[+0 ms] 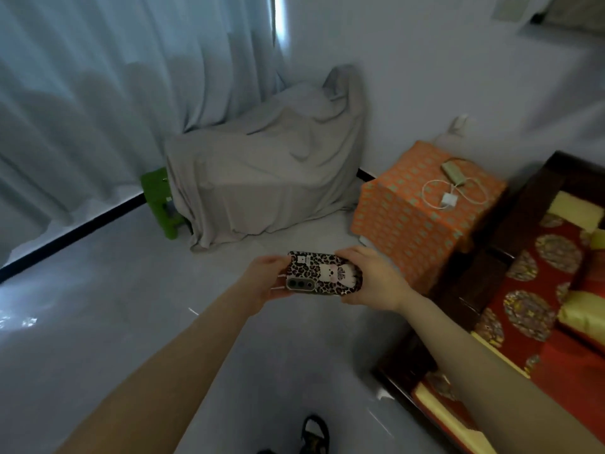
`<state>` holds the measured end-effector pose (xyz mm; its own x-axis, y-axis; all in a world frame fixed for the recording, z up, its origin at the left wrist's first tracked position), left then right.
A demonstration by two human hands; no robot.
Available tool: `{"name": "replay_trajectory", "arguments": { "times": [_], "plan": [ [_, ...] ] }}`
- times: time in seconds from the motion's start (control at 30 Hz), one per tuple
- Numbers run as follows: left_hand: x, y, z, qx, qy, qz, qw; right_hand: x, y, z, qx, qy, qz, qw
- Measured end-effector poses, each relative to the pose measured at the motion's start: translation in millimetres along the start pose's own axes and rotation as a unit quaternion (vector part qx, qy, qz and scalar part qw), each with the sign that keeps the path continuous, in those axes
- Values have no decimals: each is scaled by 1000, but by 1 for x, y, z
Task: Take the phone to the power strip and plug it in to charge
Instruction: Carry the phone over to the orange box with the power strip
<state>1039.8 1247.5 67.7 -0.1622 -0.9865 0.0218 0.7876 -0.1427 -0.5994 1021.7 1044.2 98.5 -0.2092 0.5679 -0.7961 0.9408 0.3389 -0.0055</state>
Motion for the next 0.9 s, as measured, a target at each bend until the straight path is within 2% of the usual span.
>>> {"name": "replay_trajectory", "arguments": {
  "times": [0.23, 0.4, 0.53, 0.73, 0.9],
  "plan": [
    [34, 137, 97, -8, 36, -84, 996, -64, 105, 76, 65, -35, 38, 997],
    [76, 252, 172, 1, 95, -142, 985, -107, 173, 142, 135, -16, 104, 985],
    [128, 331, 225, 10, 150, -206, 967, -144, 207, 192, 178, 10, 156, 971],
    [228, 406, 263, -31, 208, -282, 936, -191, 217, 279, 293, 16, 190, 937],
    [313, 475, 292, -41, 219, -296, 929, -234, 234, 366, 328, -7, 205, 922]
  ]
}}
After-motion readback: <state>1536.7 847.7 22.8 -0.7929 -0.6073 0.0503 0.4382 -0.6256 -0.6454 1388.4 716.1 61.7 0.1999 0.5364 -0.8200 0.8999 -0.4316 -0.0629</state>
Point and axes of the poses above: each hand's wrist, its own y-axis towards the middle knuckle, its own x-axis out of the palm, z = x × y, the point moved 6 cm from there along y, towards the middle knuckle, and after that the axes turned 4 degrees about y, right-handed, at the moved point
